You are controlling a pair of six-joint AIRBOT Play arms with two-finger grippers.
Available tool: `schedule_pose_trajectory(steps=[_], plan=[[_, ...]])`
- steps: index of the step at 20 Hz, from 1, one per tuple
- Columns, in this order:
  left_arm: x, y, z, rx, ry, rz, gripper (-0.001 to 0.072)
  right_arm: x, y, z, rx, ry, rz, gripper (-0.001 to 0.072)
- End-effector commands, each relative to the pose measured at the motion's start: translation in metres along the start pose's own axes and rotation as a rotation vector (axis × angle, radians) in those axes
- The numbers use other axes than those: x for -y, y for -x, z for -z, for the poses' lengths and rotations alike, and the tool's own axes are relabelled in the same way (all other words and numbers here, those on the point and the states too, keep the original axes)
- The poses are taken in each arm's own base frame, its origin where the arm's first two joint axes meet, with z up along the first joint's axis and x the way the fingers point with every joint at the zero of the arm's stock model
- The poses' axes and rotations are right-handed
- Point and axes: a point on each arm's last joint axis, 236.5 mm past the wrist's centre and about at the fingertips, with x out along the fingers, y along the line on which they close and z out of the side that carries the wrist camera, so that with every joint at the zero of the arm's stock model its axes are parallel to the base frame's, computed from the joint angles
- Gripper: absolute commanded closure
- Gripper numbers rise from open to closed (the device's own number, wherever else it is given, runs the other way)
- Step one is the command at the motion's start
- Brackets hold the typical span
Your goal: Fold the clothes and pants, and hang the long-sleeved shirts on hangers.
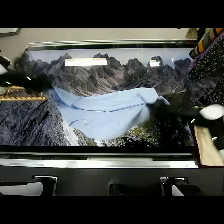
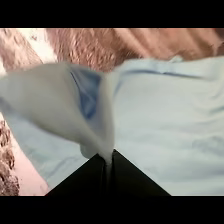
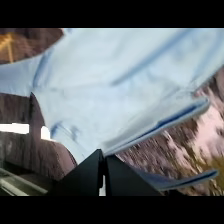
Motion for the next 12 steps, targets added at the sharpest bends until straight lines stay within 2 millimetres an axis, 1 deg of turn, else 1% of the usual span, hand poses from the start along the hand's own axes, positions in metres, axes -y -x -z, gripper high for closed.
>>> schedule_pose_trajectory(steps=[1, 2, 3, 4, 5, 6, 7, 8, 9, 10, 11, 12], plan=[[0.049, 0.119, -0.04, 0.273, -0.101, 0.034, 0.069, -0.123, 0.099, -0.08, 0.242, 0.296, -0.01, 0.0681], [0.06, 0.16, -0.042, 0.353, -0.109, 0.037, 0.069, -0.154, 0.136, -0.093, 0.329, 0.373, 0.012, 0.0681], [0.07, 0.197, -0.042, 0.431, -0.105, 0.039, 0.069, -0.183, 0.177, -0.103, 0.432, 0.433, 0.047, 0.0681], [0.077, 0.236, -0.038, 0.519, -0.093, 0.04, 0.069, -0.203, 0.217, -0.11, 0.538, 0.473, 0.092, 0.0681], [0.083, 0.269, -0.032, 0.593, -0.078, 0.037, 0.069, -0.22, 0.261, -0.114, 0.657, 0.485, 0.143, 0.0681], [0.086, 0.299, -0.021, 0.664, -0.065, 0.031, 0.0691, -0.232, 0.3, -0.114, 0.766, 0.485, 0.186, 0.0681], [0.089, 0.324, -0.01, 0.723, -0.062, 0.019, 0.0691, -0.243, 0.339, -0.111, 0.872, 0.499, 0.226, 0.0681], [0.093, 0.347, 0.003, 0.781, -0.07, 0.003, 0.069, -0.252, 0.369, -0.106, 0.955, 0.515, 0.249, 0.0681], [0.095, 0.367, 0.014, 0.835, -0.072, -0.021, 0.069, -0.258, 0.393, -0.1, 1.025, 0.519, 0.262, 0.0681], [0.094, 0.382, 0.023, 0.879, -0.062, -0.046, 0.069, -0.261, 0.407, -0.094, 1.069, 0.504, 0.259, 0.0681], [0.092, 0.397, 0.033, 0.925, -0.047, -0.077, 0.069, -0.259, 0.416, -0.091, 1.095, 0.479, 0.264, 0.0681], [0.091, 0.407, 0.04, 0.955, -0.041, -0.102, 0.0691, -0.258, 0.418, -0.09, 1.099, 0.46, 0.261, 0.0681]])
